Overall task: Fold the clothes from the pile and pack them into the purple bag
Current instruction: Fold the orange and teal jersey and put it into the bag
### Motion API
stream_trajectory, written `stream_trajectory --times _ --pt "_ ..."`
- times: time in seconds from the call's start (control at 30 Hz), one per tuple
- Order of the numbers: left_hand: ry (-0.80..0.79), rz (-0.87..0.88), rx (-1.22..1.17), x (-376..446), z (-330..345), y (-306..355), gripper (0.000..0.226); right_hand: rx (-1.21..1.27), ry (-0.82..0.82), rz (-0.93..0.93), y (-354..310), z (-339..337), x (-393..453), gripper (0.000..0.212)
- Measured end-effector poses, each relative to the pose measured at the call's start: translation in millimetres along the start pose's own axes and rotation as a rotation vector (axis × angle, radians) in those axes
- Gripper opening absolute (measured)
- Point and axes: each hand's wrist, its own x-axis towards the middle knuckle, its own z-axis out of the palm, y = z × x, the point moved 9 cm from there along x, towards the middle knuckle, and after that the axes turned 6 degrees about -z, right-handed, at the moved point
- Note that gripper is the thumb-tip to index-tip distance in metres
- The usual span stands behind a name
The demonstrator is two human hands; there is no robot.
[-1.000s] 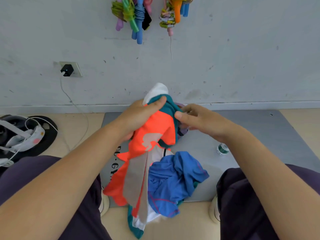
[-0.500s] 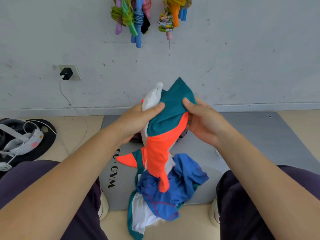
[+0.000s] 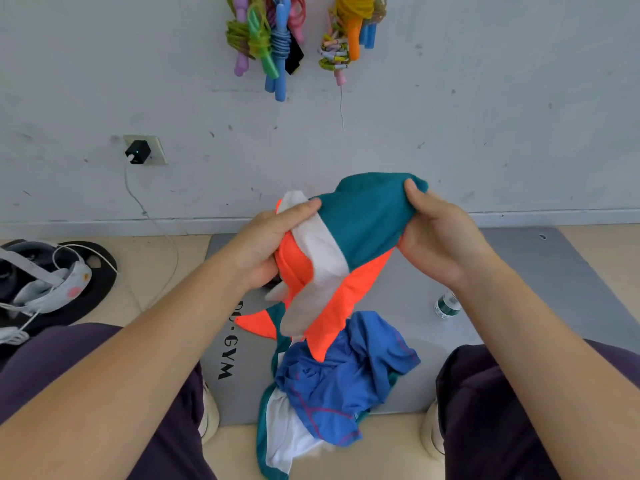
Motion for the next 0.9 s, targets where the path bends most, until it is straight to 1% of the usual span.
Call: stream_trajectory --times 0.03,0.07,0.13,0.17,0.2,0.27,0.3,0.37,0.43,0.47,0.5,0.53,0.57,0.6,0.67,0.7,0.77,0.87,0.9 --pt "0.012 0.015 0.003 0.3 -0.2 0.4 0.066 -0.039 0.02 0.026 0.5 -2.9 0.2 0.03" --pt "0.023 0.041 -0.008 0.7 -0.8 2.6 0.063 -0.128 0.044 0.066 2.7 -7.3 0.0 0.03" --pt "0.029 0.11 -0.034 0.8 -1.3 9.9 0.056 -0.373 0.053 0.182 13.3 -15.8 -2.6 0.033" --pt "0.033 0.141 -0.034 0.4 -2.4 13.5 0.052 -0.517 0.076 0.23 18.2 -21.1 -4.5 0.038" --pt "0.048 0.165 -0.029 0.4 -4.9 16.3 0.047 -0.673 0.132 0.251 19.3 -27.9 -6.4 0.044" --pt "0.088 0.196 -0.012 -0.5 -11.1 20.4 0.031 -0.955 0.257 0.194 11.1 -37.5 -8.9 0.055" --pt "0.092 0.203 0.002 -1.1 -12.2 21.1 0.025 -1.016 0.268 0.152 8.6 -35.9 -8.6 0.058" --pt "0.028 0.205 0.022 -3.0 -5.7 19.9 0.025 -0.979 0.189 0.114 15.3 -24.1 -7.8 0.07" --pt "-0.11 0.172 0.026 -7.0 7.9 16.0 0.03 -0.875 0.071 0.088 26.2 -8.8 -7.5 0.085" --pt "-0.184 0.146 0.034 -9.9 14.8 14.4 0.031 -0.831 -0.006 0.062 30.3 0.8 -6.6 0.081" --pt "-0.247 0.118 0.042 -12.8 20.2 13.0 0.035 -0.797 -0.099 0.031 33.6 10.7 -6.2 0.068" --pt "-0.281 0.099 0.059 -14.6 23.0 12.1 0.039 -0.763 -0.181 0.007 36.3 19.5 -7.1 0.054" --pt "-0.275 0.095 0.096 -15.1 23.1 12.1 0.043 -0.72 -0.224 0.0 37.8 24.6 -9.1 0.046" --pt "-0.231 0.11 0.159 -14.5 19.9 13.3 0.043 -0.662 -0.222 0.015 38.0 26.5 -10.7 0.042" --pt "-0.109 0.168 0.302 -12.4 11.2 17.7 0.041 -0.549 -0.153 0.061 38.7 19.9 -10.1 0.04" --pt "-0.079 0.195 0.351 -12.2 8.7 19.3 0.041 -0.51 -0.111 0.083 37.9 15.6 -9.7 0.039" --pt "-0.096 0.19 0.439 -11.4 8.5 16.7 0.046 -0.496 0.004 0.137 34.5 4.3 -9.3 0.036" --pt "-0.175 0.06 0.588 -9.8 12.8 -3.3 0.053 -0.591 0.142 0.213 30.9 -13.8 -8.5 0.044" --pt "-0.158 0.039 0.602 -8.1 12.1 -6.9 0.053 -0.625 0.159 0.227 30.2 -17.0 -7.9 0.047"
